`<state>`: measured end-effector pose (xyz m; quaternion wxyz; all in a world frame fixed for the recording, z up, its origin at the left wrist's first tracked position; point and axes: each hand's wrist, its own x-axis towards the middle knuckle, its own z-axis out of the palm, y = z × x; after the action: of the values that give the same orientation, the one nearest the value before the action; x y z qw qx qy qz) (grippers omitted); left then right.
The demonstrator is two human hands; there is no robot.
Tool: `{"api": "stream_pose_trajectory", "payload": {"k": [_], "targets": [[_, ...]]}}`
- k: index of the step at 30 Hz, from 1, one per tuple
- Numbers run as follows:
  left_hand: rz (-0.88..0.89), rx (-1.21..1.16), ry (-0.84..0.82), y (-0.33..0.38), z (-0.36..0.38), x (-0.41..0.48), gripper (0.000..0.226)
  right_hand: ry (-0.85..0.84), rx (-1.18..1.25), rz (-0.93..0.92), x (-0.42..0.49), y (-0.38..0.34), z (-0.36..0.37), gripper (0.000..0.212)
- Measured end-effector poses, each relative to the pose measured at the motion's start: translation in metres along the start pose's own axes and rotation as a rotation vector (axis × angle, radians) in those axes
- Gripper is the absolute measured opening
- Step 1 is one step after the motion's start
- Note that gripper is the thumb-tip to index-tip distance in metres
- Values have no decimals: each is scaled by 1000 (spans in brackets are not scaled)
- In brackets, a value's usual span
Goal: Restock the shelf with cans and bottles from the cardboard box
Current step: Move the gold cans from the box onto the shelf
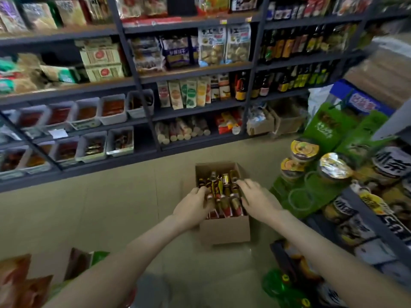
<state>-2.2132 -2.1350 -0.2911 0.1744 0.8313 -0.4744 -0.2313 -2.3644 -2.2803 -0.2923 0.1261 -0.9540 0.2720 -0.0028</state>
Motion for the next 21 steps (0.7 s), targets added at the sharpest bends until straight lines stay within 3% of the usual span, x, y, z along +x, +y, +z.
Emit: {"api": "stream_pose_trajectory", "payload": {"k": [7,14,17,21], "targets": [[-39,38,-116,-35,9,111,40,-82,-106,-60,96,34,39,62],[-190,39,-256,-83,41,246,45,-234,-1,-1,222,107,93,66],[-255,88,-279,-108,52,308,48,-296,115,90,285,142,126,60],[-317,92,-285,-170,114,396,45,-345,319,370,355,190,216,55]]}}
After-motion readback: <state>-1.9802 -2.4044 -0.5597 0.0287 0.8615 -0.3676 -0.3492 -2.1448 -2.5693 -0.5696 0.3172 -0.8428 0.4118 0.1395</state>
